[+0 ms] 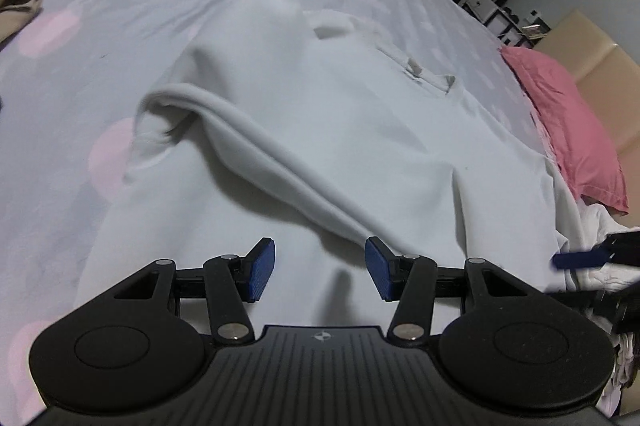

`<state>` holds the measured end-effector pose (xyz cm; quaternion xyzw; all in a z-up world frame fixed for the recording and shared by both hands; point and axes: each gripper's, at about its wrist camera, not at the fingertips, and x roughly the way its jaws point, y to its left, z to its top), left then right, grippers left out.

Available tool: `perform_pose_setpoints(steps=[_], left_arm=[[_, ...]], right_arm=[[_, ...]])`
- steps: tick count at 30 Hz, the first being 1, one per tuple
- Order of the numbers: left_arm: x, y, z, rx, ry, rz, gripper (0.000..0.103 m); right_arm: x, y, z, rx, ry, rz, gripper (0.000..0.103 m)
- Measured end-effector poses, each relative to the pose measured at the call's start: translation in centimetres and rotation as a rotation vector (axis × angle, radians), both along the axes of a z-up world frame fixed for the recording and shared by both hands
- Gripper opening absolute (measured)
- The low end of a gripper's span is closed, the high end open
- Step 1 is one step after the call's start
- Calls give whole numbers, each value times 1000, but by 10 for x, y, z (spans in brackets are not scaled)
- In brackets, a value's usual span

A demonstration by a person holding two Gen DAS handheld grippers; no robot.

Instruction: Fold clothes

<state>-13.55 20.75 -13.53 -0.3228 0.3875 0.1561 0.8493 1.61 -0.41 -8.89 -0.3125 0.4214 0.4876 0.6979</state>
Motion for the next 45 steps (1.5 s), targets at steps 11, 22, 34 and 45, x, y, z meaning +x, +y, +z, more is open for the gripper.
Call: perform_pose_setpoints(steps=[11, 22, 34, 45], left_arm=[[11, 2, -14, -38, 6, 18, 48], [9, 4, -14, -47, 9, 19, 48], [7, 15, -12, -84, -2, 79, 48], [10, 48, -15, -121, -41, 207, 48]], right_arm=[[-84, 17, -46, -137, -254, 439, 35], [42, -20, 7, -32, -206, -298, 39], [-31, -5, -27, -88, -196, 188, 50], [-65, 11, -54, -156, -262, 323, 45]])
